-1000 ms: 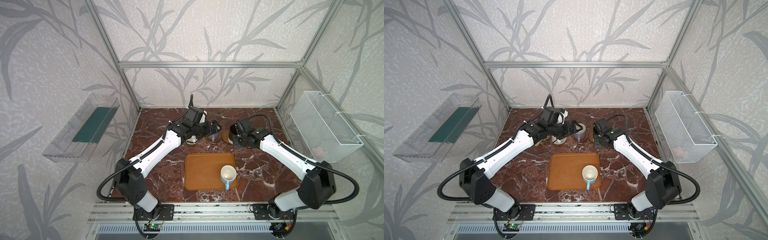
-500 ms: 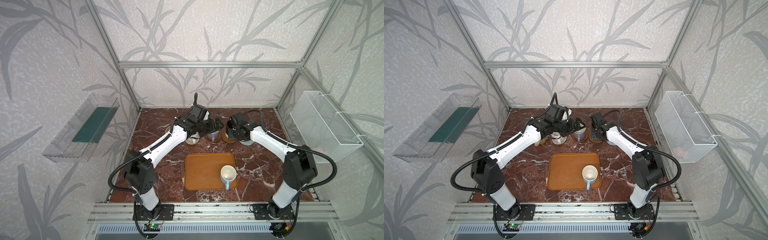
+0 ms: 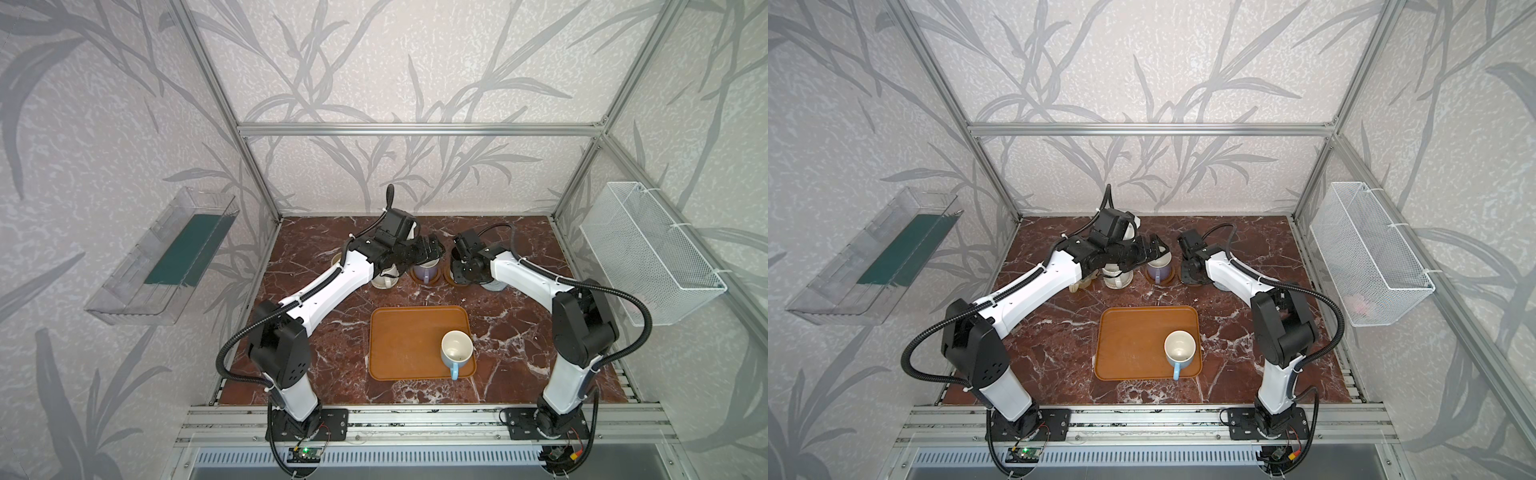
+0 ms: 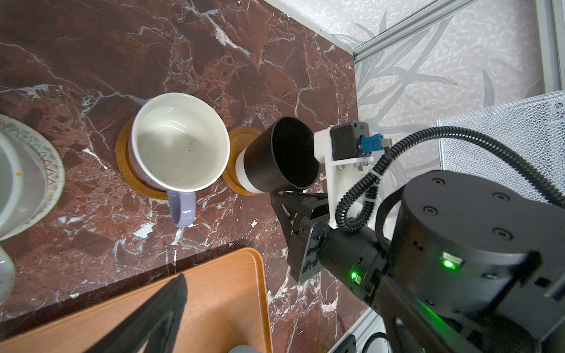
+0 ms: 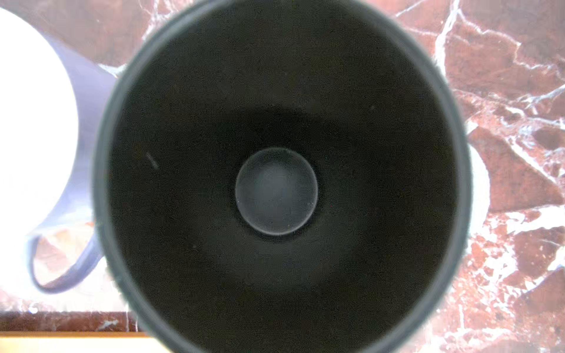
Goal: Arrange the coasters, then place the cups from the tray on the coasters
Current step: 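Lower the black mug onto the wooden saucer beside the lavender mug with the right gripper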
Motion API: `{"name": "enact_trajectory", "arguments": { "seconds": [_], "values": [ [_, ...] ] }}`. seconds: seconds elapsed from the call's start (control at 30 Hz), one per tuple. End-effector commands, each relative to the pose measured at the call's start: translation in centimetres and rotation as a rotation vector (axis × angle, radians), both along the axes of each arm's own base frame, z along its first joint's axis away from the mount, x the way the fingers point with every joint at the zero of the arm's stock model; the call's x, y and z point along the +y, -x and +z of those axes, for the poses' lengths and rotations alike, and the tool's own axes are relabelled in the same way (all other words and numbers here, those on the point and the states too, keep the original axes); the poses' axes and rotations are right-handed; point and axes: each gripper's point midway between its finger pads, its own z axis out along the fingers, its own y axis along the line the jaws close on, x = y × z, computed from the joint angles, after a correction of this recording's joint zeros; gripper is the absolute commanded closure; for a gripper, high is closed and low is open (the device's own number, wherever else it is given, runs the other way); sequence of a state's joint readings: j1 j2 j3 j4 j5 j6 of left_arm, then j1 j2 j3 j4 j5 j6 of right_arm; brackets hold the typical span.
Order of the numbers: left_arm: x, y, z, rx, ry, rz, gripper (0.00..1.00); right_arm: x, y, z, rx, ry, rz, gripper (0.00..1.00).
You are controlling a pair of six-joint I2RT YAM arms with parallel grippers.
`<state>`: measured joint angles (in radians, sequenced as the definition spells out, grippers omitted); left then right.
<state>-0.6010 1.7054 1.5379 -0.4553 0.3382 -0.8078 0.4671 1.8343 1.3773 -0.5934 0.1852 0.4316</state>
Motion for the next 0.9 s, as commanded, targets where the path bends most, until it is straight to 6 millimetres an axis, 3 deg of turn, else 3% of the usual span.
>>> {"name": "enact_trajectory", "arguments": {
  "seconds": [0.0, 0.57, 0.87],
  "values": [
    [-0.1, -0.4, -0.3, -0.004, 0.001, 0.014, 0.01, 0.1, -2.2, 2.2, -0.103, -0.019, -0.039, 1.0],
    [0.2, -0.2, -1.0, 0.0, -0.014, 0.026, 0.01, -0.4, -1.5, -0.2, -0.058, 0.004, -0.058, 1.0],
    [0.1, -0.1, -1.3, 0.005, 0.001, 0.028, 0.01, -0.8, 0.3, -2.9, -0.002, 0.006, -0.055, 1.0]
  ]
}}
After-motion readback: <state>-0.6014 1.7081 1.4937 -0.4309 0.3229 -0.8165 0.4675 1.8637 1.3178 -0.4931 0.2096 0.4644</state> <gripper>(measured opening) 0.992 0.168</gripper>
